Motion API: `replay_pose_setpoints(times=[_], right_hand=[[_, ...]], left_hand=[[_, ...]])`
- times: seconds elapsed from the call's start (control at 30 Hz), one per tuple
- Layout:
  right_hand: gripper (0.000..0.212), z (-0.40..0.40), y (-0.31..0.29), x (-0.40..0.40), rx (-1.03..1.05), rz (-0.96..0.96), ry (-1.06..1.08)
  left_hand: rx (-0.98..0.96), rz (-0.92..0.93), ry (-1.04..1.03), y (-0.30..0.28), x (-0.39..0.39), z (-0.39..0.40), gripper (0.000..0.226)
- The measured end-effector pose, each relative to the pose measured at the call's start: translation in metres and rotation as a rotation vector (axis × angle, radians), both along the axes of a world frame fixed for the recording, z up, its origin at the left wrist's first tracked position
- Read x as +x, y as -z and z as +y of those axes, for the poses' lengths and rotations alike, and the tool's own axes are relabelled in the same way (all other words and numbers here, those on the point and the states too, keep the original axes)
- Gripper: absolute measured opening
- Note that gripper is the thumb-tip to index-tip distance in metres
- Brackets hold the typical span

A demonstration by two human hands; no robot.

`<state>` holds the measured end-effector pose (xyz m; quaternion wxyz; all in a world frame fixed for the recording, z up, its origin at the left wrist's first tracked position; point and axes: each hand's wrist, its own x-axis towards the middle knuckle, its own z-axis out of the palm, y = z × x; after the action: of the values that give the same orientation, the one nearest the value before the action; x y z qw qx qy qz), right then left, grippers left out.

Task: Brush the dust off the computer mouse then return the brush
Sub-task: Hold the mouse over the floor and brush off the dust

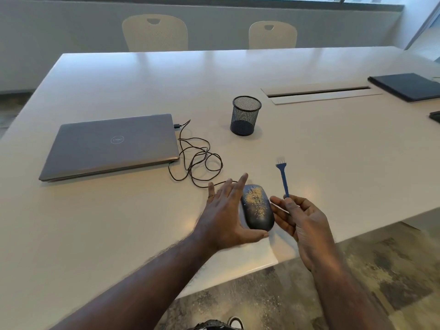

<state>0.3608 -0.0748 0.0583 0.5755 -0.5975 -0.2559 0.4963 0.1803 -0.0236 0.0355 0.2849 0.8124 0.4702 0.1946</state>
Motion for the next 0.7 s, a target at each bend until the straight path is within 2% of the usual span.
replay_pose_setpoints(times=[0.17, 0.57, 0.7], right_hand=[[0.017, -0.017, -0.013, 0.002, 0.067, 0.022, 0.086], [0.001, -0.103, -0.034, 0.001, 0.246, 0.061, 0.397], [0.008, -0.133, -0.036, 0.002, 0.259, 0.042, 0.431]], left_hand=[[0.053, -0.054, 0.046, -0.004, -0.01, -0.01, 0.128], [0.062, -0.089, 0.236, -0.008, -0.022, -0.046, 0.128], [0.06, -0.074, 0.301, -0.007, -0.017, -0.062, 0.129]])
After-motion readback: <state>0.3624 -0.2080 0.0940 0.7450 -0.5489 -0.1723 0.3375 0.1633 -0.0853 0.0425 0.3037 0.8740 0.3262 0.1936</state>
